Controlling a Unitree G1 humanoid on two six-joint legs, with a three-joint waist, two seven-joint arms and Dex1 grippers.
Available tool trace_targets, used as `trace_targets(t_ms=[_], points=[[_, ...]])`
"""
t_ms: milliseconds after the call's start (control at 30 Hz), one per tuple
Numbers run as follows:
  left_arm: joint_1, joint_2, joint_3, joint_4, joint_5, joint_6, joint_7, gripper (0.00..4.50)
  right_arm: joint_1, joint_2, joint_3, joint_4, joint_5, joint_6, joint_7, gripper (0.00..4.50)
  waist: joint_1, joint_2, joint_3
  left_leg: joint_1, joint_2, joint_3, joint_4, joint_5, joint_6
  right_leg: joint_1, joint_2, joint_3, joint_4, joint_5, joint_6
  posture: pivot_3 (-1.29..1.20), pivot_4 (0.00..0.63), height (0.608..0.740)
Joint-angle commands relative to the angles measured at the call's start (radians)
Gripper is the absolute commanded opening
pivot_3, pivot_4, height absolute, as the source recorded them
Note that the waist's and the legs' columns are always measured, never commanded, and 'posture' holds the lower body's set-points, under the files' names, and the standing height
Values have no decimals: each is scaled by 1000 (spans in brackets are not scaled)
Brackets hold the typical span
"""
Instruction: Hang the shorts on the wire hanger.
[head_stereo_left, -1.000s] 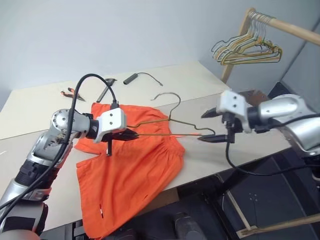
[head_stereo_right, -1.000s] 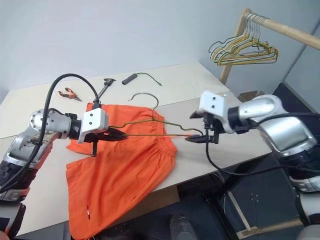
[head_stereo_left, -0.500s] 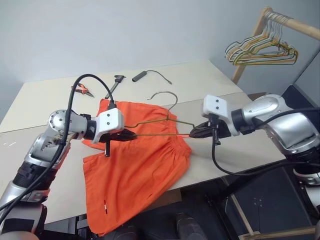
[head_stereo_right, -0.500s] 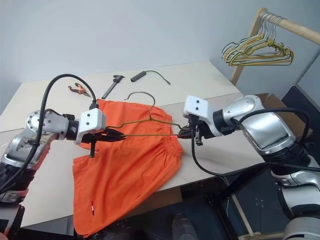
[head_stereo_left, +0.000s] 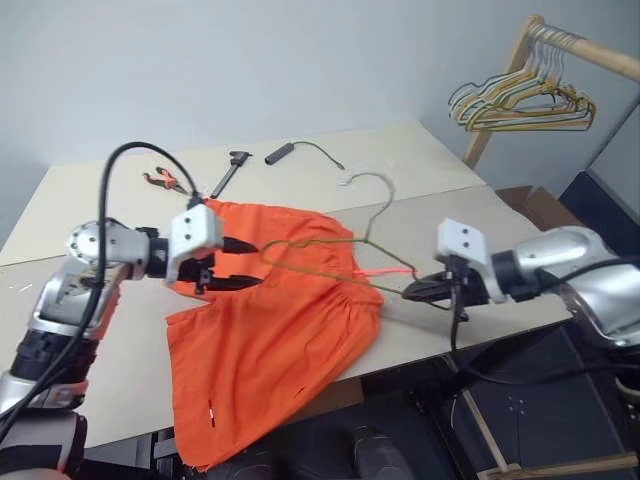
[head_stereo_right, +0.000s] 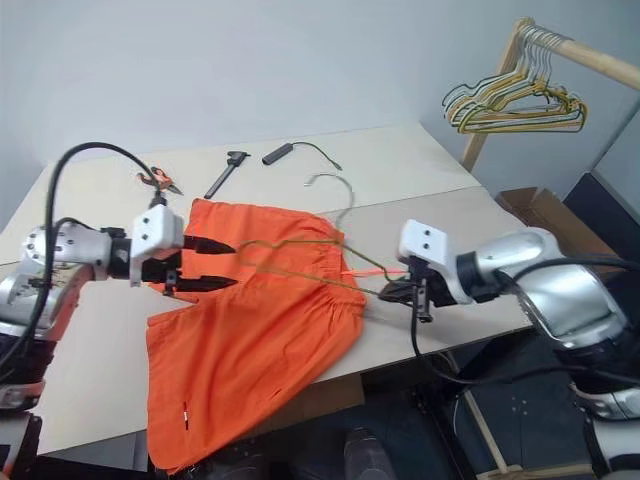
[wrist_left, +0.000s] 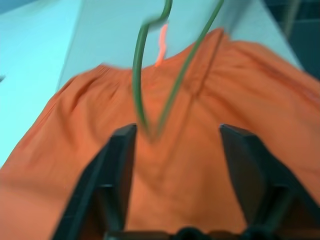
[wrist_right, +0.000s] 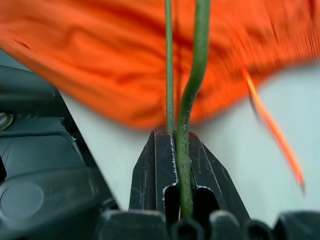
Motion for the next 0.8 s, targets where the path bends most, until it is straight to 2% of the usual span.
trace_targets(t_ms=[33,67,233,300,533,800], points=[[8,21,85,19,-37,11,13,4252,69,-16,-110,15,51,83,-33,0,0,0,0,0,0,0,0,0,0,0,0,0,0,0,0,-155,0,740],[19,21,98,7,-54,26,9,4475,83,-12,-128,34,60,116,-48,0,1,0,0,0,0,0,0,0,0,1,0,0,0,0,0,-155,0,740],[94,-9,163,-183,-196,114,12,4475,68,43,-216,175,134,357,-135,0,8,0,-1,0,1,0,0,0,0,1,0,0,0,0,0,-134,10,740],[121,-20,172,-238,-222,120,23,4475,17,52,-200,266,148,493,-153,0,15,0,-1,0,1,0,0,0,0,1,0,0,0,0,0,-129,11,740],[155,-4,165,-297,-249,140,16,4475,-24,60,-131,384,185,545,-84,0,35,0,-1,2,0,2,0,0,0,3,1,1,-1,0,0,-120,16,740],[176,3,174,-327,-264,161,33,4475,-38,43,-62,373,207,513,7,0,41,0,-1,1,0,2,0,0,0,3,1,1,-2,0,0,-97,23,740]])
